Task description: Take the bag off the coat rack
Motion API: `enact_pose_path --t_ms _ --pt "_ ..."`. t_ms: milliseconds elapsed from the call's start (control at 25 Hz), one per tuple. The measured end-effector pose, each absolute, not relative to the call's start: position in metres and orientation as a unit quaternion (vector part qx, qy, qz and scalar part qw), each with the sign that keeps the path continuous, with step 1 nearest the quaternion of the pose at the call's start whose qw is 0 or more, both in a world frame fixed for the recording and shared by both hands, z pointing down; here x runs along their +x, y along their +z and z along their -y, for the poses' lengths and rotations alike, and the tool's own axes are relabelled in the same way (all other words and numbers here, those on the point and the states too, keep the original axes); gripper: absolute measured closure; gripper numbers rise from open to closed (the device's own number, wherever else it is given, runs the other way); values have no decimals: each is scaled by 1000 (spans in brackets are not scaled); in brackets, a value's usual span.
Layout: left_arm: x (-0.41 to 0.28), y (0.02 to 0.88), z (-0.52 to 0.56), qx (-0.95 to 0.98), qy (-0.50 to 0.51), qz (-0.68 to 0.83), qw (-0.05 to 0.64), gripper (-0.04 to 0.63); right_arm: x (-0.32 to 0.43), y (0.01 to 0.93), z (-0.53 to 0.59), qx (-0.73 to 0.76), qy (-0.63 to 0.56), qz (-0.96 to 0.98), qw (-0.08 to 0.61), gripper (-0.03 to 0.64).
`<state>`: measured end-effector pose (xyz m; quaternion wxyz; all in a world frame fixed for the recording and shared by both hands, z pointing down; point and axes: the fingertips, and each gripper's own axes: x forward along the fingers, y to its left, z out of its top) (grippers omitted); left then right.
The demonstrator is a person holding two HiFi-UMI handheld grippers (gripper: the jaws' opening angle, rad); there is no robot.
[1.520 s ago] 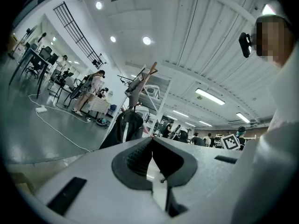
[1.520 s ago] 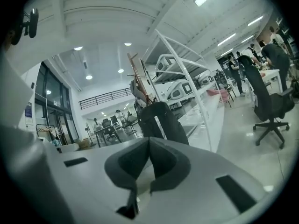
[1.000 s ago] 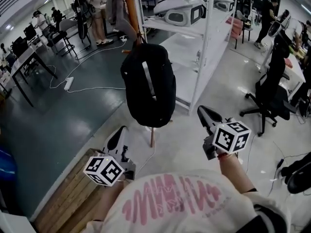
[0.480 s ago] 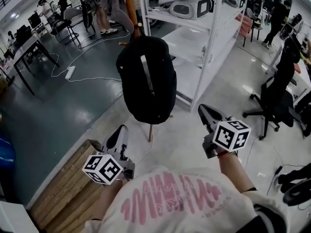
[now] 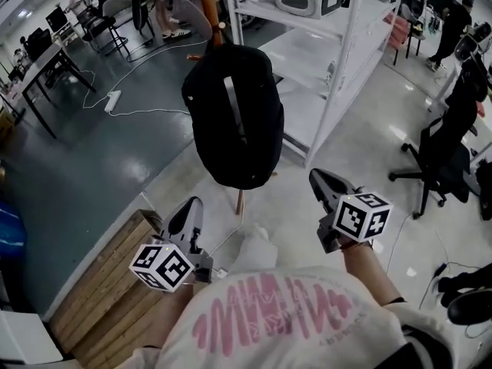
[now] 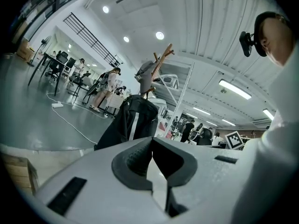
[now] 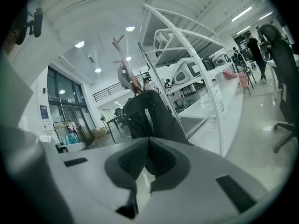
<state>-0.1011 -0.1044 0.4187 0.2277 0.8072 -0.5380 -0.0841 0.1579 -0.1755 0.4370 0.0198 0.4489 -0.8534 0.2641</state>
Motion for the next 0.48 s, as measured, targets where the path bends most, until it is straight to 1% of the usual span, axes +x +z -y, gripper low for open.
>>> enact_pose_path --t_ms 240,480 --pt "-100 426 131 806 -83 536 235 591 150 436 200 435 258 863 8 611" --pt "-109 428 179 802 -87 542 236 591 147 440 248 437 267 859 21 611"
